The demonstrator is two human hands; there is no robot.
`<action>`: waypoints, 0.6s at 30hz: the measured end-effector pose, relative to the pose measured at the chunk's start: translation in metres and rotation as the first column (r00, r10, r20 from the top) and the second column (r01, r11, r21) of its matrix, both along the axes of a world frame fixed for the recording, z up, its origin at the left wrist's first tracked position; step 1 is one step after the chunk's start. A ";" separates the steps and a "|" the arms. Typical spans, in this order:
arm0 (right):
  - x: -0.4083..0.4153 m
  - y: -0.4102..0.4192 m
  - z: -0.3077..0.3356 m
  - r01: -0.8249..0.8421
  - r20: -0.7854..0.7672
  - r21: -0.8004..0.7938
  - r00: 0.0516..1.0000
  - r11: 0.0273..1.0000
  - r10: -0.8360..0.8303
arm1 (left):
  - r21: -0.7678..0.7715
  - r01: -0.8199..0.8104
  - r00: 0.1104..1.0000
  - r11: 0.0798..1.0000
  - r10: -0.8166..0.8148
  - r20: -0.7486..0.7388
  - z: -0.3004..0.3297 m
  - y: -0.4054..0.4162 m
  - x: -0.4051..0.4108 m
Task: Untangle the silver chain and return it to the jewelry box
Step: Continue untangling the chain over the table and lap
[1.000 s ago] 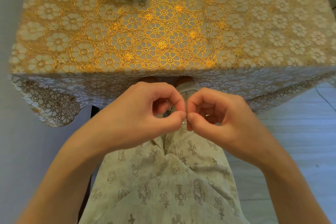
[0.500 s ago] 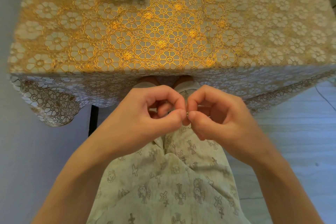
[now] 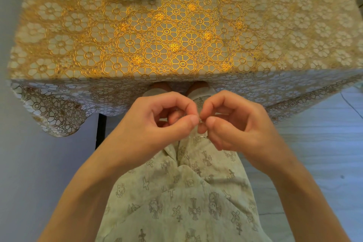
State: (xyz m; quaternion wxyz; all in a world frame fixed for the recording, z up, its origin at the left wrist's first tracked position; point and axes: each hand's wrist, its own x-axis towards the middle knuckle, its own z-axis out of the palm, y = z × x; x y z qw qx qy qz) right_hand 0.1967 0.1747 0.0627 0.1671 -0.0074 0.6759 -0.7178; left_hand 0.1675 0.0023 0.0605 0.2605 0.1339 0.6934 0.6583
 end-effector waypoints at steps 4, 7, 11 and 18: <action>-0.001 -0.001 0.002 0.011 -0.042 0.056 0.999 0.998 -0.009 | -0.034 -0.005 1.000 0.999 0.005 -0.022 -0.002 -0.002 -0.001; -0.001 -0.001 0.001 0.000 -0.063 0.117 0.998 0.993 0.007 | -0.070 -0.004 0.998 0.998 -0.001 -0.066 -0.002 -0.002 -0.003; -0.001 -0.001 0.001 -0.022 -0.059 0.161 0.998 0.987 0.032 | -0.150 0.012 0.989 0.989 -0.034 -0.145 0.000 -0.004 -0.004; -0.002 0.000 -0.001 -0.043 -0.059 0.148 0.997 0.988 0.052 | -0.218 0.037 0.973 0.975 -0.085 -0.215 0.002 -0.004 -0.007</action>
